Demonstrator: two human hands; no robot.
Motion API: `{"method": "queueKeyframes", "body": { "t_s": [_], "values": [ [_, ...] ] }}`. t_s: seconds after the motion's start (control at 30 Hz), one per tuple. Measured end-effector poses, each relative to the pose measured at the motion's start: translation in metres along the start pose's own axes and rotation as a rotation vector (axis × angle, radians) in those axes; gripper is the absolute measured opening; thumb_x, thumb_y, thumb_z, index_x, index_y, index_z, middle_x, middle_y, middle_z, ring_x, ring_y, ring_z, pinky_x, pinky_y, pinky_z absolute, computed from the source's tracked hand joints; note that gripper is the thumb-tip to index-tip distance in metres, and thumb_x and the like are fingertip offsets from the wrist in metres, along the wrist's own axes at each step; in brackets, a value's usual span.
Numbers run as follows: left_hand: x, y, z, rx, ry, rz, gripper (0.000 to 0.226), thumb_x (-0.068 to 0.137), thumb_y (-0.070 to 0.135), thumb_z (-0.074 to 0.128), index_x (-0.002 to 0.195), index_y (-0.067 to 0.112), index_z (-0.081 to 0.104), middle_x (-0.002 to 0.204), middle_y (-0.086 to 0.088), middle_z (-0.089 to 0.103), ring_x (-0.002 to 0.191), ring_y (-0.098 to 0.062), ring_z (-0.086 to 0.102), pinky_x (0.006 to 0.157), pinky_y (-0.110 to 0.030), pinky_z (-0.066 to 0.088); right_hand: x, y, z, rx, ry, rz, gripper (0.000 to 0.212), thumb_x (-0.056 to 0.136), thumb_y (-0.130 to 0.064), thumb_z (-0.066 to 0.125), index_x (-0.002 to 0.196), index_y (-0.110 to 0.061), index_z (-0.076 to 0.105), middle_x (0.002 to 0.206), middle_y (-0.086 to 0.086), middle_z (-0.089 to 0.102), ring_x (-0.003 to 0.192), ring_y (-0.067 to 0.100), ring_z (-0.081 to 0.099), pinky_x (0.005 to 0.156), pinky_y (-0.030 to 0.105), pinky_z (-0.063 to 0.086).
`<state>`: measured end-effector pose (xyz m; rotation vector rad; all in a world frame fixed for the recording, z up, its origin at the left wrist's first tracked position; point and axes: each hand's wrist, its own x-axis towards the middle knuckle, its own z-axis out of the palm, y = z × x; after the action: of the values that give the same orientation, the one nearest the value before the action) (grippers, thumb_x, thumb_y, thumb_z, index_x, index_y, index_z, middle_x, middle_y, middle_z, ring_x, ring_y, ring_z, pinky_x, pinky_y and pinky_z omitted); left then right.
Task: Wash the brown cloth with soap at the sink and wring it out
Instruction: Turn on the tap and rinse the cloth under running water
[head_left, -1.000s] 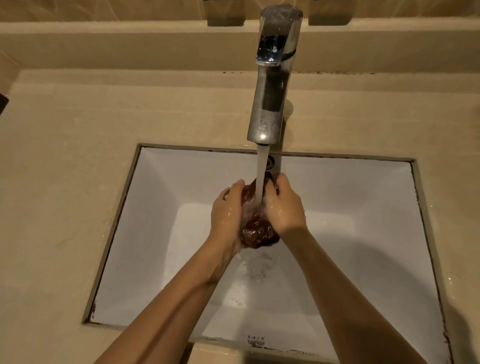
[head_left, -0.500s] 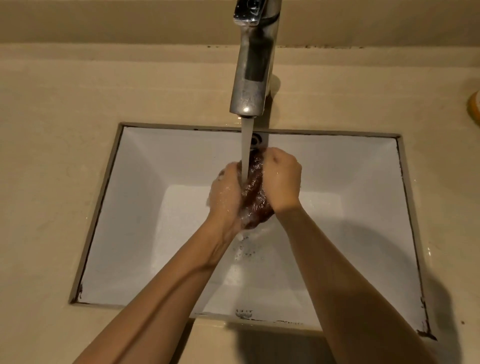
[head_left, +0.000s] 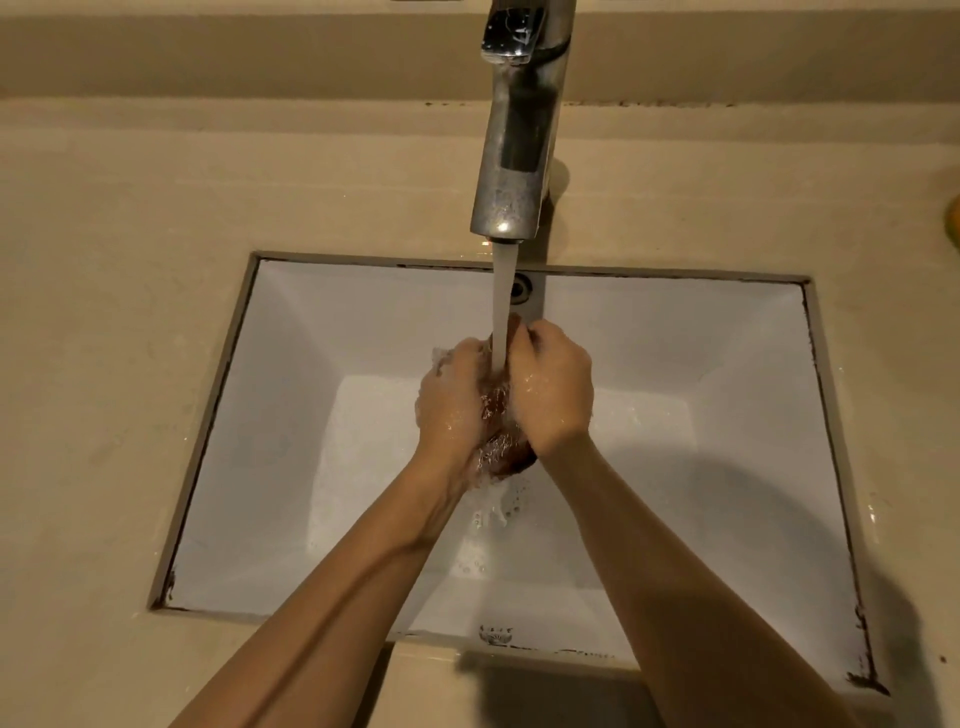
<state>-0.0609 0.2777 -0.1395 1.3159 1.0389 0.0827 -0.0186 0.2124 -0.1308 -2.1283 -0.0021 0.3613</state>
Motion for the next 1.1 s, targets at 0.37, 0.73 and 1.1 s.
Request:
{"method": "queueKeyframes", "body": {
  "t_s": [0.37, 0.73, 1.1],
  "values": [
    [0.014, 0.015, -0.018, -0.343, -0.291, -0.277, 0.04, 0.09, 0.045, 0.054, 0.082, 0.011, 0.074, 0.074, -0.007, 0.071, 0.074, -0.022, 0.066, 0.066, -0.03, 0.054, -0.033, -0.014, 0.026, 0.079, -0.047, 0.112, 0.034, 0.089, -0.046, 0.05, 0.113, -0.023, 0.057, 0.107, -0.003, 0.057, 0.098, 0.016, 0.058, 0.091, 0.035, 0.048],
    [-0.003, 0.007, -0.023, -0.232, -0.146, -0.058, 0.025, 0.092, 0.032, 0.054, 0.104, 0.013, 0.065, 0.098, -0.008, 0.07, 0.093, -0.022, 0.067, 0.078, -0.033, 0.055, -0.004, 0.006, 0.0, 0.374, -0.189, 0.157, 0.029, 0.098, -0.034, 0.034, 0.093, -0.021, 0.06, 0.094, 0.0, 0.061, 0.093, 0.015, 0.057, 0.085, 0.031, 0.047],
    [-0.004, 0.001, -0.011, -0.297, -0.214, -0.218, 0.035, 0.081, 0.038, 0.066, 0.099, 0.009, 0.071, 0.095, -0.014, 0.069, 0.086, -0.024, 0.067, 0.081, -0.037, 0.055, -0.008, -0.006, 0.007, 0.168, 0.053, 0.108, 0.034, 0.095, -0.034, 0.043, 0.07, -0.017, 0.057, 0.069, 0.0, 0.058, 0.069, 0.016, 0.056, 0.062, 0.028, 0.044]
  ]
}}
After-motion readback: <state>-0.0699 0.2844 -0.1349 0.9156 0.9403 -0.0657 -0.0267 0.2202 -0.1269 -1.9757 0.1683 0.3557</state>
